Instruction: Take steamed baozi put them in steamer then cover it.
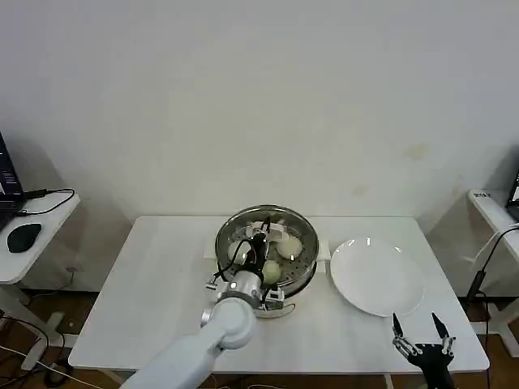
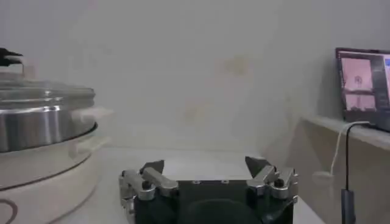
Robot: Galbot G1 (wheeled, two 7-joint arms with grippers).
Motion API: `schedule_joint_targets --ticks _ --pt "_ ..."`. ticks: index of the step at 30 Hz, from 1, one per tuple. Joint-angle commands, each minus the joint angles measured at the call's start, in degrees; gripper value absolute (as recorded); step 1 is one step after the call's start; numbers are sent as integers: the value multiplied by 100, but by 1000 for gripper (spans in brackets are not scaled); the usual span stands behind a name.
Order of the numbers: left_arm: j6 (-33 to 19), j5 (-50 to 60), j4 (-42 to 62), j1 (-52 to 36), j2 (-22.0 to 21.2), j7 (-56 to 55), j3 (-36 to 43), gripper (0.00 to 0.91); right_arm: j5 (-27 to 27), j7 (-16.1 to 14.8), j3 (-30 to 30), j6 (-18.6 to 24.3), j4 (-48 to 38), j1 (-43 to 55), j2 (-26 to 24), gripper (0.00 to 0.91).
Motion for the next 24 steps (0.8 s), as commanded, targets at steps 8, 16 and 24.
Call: schedule_joint_targets --ticks 8,16,24 --pt "-29 1 43 1 -8 18 -4 0 2 -10 -23 5 -9 5 -2 907" --pt "-28 -7 43 15 -40 35 -2 534 -2 -19 -34 5 -9 8 -2 907" --pt "-49 -38 43 31 -52 -4 -10 907 -22 -37 -47 4 -12 5 0 907"
